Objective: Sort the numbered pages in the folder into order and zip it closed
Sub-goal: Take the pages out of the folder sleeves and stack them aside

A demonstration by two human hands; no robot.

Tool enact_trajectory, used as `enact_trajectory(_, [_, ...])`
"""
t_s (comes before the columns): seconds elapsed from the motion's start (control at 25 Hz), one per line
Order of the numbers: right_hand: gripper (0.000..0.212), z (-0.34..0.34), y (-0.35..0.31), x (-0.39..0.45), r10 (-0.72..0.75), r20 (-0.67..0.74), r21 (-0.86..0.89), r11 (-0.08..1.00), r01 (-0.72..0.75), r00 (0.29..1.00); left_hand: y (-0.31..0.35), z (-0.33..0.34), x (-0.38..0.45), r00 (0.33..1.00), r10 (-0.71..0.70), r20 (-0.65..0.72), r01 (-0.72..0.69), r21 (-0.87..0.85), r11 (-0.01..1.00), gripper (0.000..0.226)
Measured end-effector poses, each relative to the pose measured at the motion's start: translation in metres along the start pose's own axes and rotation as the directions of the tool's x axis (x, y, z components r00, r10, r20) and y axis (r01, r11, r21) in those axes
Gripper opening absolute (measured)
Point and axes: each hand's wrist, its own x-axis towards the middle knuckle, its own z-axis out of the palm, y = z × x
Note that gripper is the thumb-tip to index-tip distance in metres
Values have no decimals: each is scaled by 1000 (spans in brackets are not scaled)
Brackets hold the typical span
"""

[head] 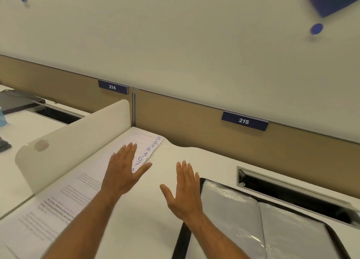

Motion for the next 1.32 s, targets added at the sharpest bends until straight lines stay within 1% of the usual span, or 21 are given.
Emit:
enact_trajectory(0.16, [93,-26,66,-37,121,-59,-114,985,-127,991,64,44,-16,988,110,104,-111,-3,994,104])
enact_trajectory(0.2, [92,-31,84,-48,151,-78,-137,977,-161,985,78,56,-20,980,147,131,-147,-5,989,103])
enact_trajectory(0.32, [90,-46,138,-86,254,-76,-200,943,-264,964,117,88,-38,937,262,231,-274,24,961,103])
enact_trajectory(0.44, [92,-64,183,-127,359,-7,-234,907,-350,933,149,112,-61,900,312,304,-330,7,944,108])
enact_trajectory(0.52, [95,-76,212,-156,443,38,-269,868,-418,896,167,130,-78,868,339,363,-363,-2,932,109])
enact_trajectory(0.56, [100,-84,224,-170,488,76,-276,848,-452,869,171,138,-86,852,344,396,-374,-1,927,111])
enact_trajectory(0.64, [107,-92,246,-197,539,90,-310,814,-491,837,174,155,-100,831,323,453,-362,1,932,112])
enact_trajectory(0.76, [102,-102,256,-232,637,155,-370,746,-553,755,169,169,-120,809,256,529,-317,27,948,107])
enact_trajectory(0.84, [102,-103,257,-243,674,164,-376,718,-586,720,166,172,-132,788,213,577,-297,54,953,107])
enact_trajectory(0.96, [101,-105,261,-247,669,181,-378,724,-577,721,173,174,-138,790,205,577,-302,75,950,112])
enact_trajectory(1.08, [99,-112,273,-250,669,152,-369,721,-586,728,185,186,-138,814,222,536,-277,23,961,116])
enact_trajectory(1.16, [98,-118,285,-256,676,147,-374,714,-592,722,196,196,-138,820,243,519,-286,3,958,115])
enact_trajectory(1.24, [98,-127,300,-262,686,139,-381,703,-601,715,211,206,-139,788,235,569,-316,47,948,109])
enact_trajectory(1.32, [97,-137,316,-267,696,131,-394,690,-607,706,228,220,-141,772,248,585,-327,32,944,101])
